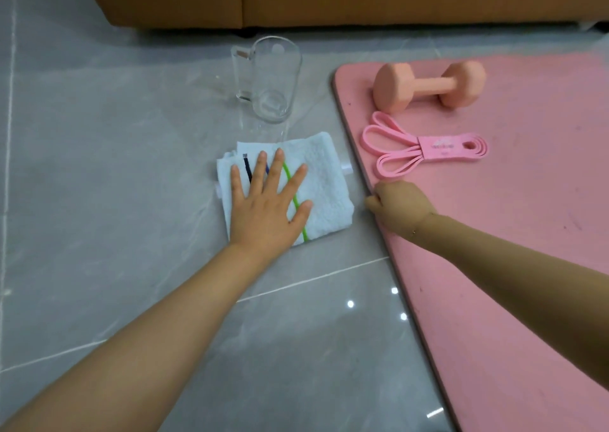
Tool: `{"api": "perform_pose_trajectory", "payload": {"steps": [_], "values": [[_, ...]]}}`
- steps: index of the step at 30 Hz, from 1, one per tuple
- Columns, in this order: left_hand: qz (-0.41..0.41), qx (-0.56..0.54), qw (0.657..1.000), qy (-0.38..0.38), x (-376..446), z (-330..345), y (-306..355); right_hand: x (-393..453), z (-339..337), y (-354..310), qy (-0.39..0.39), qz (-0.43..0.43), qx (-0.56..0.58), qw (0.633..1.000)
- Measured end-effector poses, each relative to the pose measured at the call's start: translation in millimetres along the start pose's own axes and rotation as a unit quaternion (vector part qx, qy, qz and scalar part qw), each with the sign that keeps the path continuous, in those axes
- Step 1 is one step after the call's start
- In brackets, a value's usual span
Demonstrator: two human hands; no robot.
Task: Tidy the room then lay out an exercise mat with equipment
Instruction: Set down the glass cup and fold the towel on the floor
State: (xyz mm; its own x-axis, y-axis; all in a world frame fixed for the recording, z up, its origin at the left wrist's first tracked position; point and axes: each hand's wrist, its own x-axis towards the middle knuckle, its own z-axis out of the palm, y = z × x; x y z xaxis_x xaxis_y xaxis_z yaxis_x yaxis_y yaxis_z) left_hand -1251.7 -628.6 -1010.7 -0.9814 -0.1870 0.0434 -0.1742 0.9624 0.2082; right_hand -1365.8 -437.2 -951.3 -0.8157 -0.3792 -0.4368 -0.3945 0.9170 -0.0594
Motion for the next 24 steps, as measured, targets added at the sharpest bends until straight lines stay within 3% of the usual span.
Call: {"api": "perform_pose_trajectory", "payload": {"steps": [5, 10, 24], "values": [[0.001, 0.002, 1.000, 0.009, -0.3, 1.2, 1.5, -7.7, 8.7, -8.0, 0.006, -0.038, 0.022, 0.999], [-0.011, 0.019, 1.000, 0.003, 0.3, 3.4, 4.6, 12.3, 10.0, -18.2, -0.008, 0.000, 0.031, 0.999], [-0.036, 0.051, 0.997, -0.038, 16.9, -1.8, 8.4, 35.1, -4.2, -18.8, 0.021, 0.000, 0.068, 0.998]]}}
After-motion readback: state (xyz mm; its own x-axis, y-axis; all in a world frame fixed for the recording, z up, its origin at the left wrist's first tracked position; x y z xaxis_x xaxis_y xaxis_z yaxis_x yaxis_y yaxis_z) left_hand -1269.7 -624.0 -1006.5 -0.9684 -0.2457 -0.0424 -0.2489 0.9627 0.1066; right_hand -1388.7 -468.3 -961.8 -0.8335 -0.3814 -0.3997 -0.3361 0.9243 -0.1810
